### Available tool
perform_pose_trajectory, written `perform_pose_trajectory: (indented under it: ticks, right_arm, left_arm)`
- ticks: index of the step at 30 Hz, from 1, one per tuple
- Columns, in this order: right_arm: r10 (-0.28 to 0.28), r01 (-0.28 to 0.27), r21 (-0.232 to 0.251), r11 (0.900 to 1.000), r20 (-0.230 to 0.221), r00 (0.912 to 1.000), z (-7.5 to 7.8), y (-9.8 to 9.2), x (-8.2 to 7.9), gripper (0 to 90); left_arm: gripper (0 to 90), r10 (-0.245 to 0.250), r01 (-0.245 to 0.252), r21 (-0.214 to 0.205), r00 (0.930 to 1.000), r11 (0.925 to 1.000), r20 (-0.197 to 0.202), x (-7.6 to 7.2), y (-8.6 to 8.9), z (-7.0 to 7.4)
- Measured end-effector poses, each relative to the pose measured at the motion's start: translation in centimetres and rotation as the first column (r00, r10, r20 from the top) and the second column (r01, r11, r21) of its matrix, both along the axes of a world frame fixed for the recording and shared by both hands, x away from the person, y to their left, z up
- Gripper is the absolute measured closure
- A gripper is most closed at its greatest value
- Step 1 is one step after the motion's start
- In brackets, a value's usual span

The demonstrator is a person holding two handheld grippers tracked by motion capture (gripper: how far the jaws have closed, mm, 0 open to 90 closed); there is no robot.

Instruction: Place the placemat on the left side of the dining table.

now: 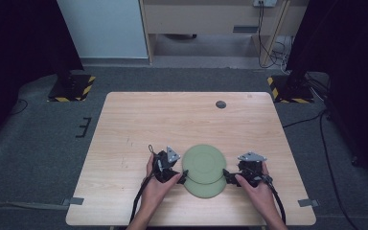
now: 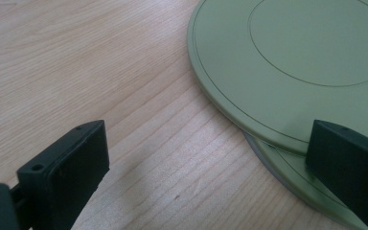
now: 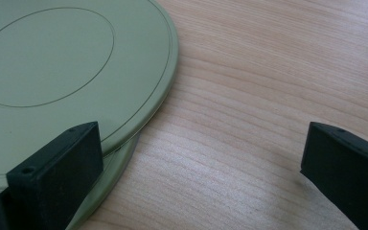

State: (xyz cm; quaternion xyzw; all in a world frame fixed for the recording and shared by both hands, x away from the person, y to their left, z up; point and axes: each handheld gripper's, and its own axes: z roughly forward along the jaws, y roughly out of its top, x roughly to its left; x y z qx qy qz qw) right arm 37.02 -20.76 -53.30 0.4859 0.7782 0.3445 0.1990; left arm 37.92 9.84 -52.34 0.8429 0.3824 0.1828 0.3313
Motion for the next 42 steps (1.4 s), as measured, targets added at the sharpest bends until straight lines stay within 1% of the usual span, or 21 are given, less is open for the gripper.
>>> perform_pose_trajectory:
  ticks: [6, 20, 23, 25, 30, 32, 34, 36, 39, 42]
  right_arm:
    - [-0.008, 0.008, 0.005, 1.0000, 0.003, 1.0000, -0.06, 0.05, 0.10, 0.9]
    - [-0.017, 0.017, 0.008, 0.9998, 0.012, 0.9998, -0.14, 0.10, 0.18, 0.9]
    - [-0.020, 0.020, 0.011, 0.9997, 0.009, 0.9998, -0.14, 0.09, 0.16, 0.9]
    - [-0.023, 0.023, 0.012, 0.9997, 0.007, 0.9997, -0.15, 0.07, 0.18, 0.8]
    - [-0.028, 0.028, 0.014, 0.9995, 0.006, 0.9996, -0.15, 0.09, 0.19, 0.9]
    - [-0.027, 0.027, 0.015, 0.9995, 0.004, 0.9996, -0.14, 0.08, 0.18, 1.2]
    - [-0.023, 0.023, 0.013, 0.9997, 0.007, 0.9997, -0.08, 0.03, 0.16, 2.5]
    - [-0.033, 0.033, 0.011, 0.9994, 0.004, 0.9994, 0.01, -0.10, 0.13, 3.5]
    - [-0.039, 0.039, 0.016, 0.9991, 0.008, 0.9992, 0.16, -0.28, 0.10, 4.2]
    - [-0.027, 0.027, 0.015, 0.9995, 0.010, 0.9996, 0.19, -0.17, -0.03, 4.6]
  left_arm:
    - [0.5, 0.000, 0.000, 0.013, 1.0000, 0.9999, 0.003, 0.24, -0.11, 0.11]
    - [1.5, 0.003, -0.003, 0.004, 1.0000, 1.0000, 0.007, 0.39, -0.01, 0.04]
    - [2.7, -0.009, 0.009, 0.026, 0.9995, 0.9996, 0.029, 0.20, -0.16, 0.12]
    - [3.4, -0.013, 0.012, 0.033, 0.9995, 0.9994, 0.031, 0.14, -0.25, 0.22]
    - [2.7, -0.014, 0.014, 0.026, 0.9998, 0.9996, 0.013, 0.40, -0.18, 0.25]
    - [3.3, -0.020, 0.019, 0.017, 0.9997, 0.9997, 0.018, 0.40, -0.17, 0.35]
    - [4.4, -0.025, 0.025, -0.006, 0.9994, 0.9997, 0.025, 0.34, -0.21, 0.55]
    - [4.5, -0.035, 0.036, -0.005, 0.9987, 0.9994, 0.037, 0.32, -0.40, 0.74]
    - [4.3, -0.047, 0.047, -0.013, 0.9982, 0.9988, 0.036, 0.28, -0.63, 0.89]
    - [4.2, -0.064, 0.065, -0.014, 0.9973, 0.9978, 0.036, -0.01, -0.87, 0.87]
